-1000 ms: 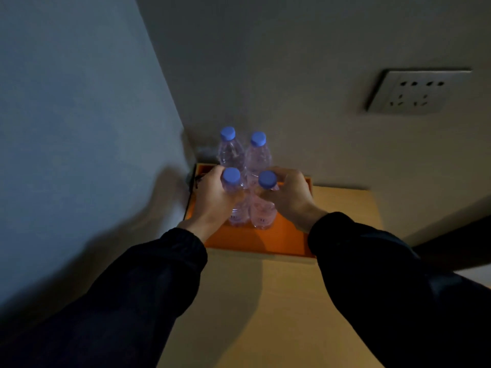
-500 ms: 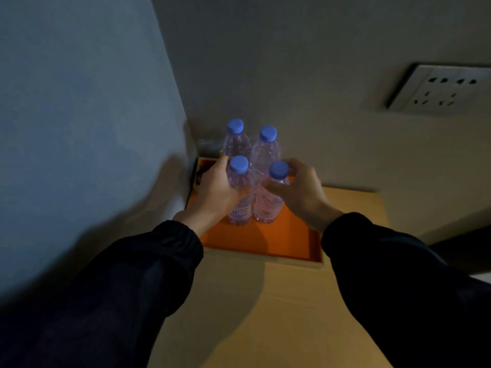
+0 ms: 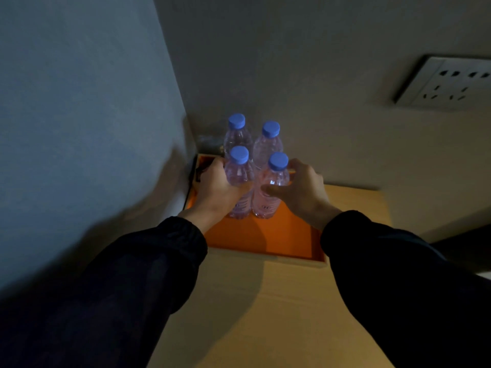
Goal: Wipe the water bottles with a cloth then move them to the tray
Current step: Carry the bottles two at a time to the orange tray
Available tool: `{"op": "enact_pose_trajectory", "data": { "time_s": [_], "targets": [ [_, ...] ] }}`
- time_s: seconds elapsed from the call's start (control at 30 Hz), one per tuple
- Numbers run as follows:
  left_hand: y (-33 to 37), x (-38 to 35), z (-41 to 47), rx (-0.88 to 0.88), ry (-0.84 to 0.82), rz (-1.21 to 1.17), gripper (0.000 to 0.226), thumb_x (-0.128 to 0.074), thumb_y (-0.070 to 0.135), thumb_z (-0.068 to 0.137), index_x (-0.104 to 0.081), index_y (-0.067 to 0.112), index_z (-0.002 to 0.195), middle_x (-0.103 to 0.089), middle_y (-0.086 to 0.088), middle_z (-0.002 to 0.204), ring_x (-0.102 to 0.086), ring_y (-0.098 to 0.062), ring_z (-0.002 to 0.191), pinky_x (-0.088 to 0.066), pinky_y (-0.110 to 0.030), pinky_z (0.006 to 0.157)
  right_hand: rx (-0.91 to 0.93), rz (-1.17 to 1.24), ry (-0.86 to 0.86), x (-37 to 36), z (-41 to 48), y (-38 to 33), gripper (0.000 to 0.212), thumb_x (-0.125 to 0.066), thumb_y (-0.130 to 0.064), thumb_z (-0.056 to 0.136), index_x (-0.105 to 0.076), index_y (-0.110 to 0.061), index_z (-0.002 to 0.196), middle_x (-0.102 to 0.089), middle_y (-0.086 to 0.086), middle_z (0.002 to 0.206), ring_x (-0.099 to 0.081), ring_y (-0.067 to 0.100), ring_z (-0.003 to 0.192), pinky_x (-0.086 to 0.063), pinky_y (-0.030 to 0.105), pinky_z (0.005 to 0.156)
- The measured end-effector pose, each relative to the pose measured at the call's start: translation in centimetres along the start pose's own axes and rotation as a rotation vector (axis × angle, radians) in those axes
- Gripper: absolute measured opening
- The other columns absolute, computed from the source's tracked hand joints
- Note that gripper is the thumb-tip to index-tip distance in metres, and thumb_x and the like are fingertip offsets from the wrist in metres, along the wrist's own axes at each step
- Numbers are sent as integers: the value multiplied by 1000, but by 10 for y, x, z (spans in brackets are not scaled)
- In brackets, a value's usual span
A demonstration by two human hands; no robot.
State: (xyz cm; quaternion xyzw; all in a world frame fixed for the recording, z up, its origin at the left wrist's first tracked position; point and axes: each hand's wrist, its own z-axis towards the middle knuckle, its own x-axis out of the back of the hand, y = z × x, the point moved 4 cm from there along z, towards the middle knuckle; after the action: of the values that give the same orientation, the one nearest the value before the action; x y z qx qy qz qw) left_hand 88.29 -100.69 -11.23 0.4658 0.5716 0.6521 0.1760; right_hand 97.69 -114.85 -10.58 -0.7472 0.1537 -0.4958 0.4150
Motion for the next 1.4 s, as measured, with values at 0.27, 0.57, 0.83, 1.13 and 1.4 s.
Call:
{"op": "enact_pose_trajectory", "data": {
  "time_s": [0.27,0.57,0.83,1.13,1.4],
  "targets": [
    [-6,3,12,27,-7,-15,44,-79,32,73,-52,20,106,-61,16,90,-59,1,86,-45,-18,66,-21,-3,26,-5,8,-3,73,-80,-34,67,-47,-15,129,-61,6,124,-59,20,106,-41,22,67],
    [-10,2,13,3,-3,-22,45,-77,31,76,-47,26,109,-57,20,90,-56,6,84,-42,-13,66,-36,17,-8,-10,8,0,72,-79,-39,68,-44,-19,127,-60,4,122,-53,12,89,-34,15,52],
    [-15,4,8,-20,21,-14,47,-80,29,72,-52,26,110,-63,18,94,-60,6,89,-49,-18,74,-63,37,-78,-11,7,5,77,-80,-28,69,-38,-15,133,-57,5,128,-53,12,93,-41,16,59],
    [-18,4,17,-12,87,50,47,-81,21,72,-53,20,109,-61,10,98,-59,-7,91,-48,-26,79,-58,59,-68,-15,8,5,68,-78,-30,71,-40,-18,126,-58,1,114,-49,1,71,-35,13,49],
    [-19,2,16,-27,97,62,54,-81,22,73,-52,15,118,-62,8,105,-59,-6,93,-47,-19,77,-44,91,-78,-15,9,7,69,-80,-26,69,-41,-19,126,-61,2,117,-56,12,88,-41,14,54]
  ]
}}
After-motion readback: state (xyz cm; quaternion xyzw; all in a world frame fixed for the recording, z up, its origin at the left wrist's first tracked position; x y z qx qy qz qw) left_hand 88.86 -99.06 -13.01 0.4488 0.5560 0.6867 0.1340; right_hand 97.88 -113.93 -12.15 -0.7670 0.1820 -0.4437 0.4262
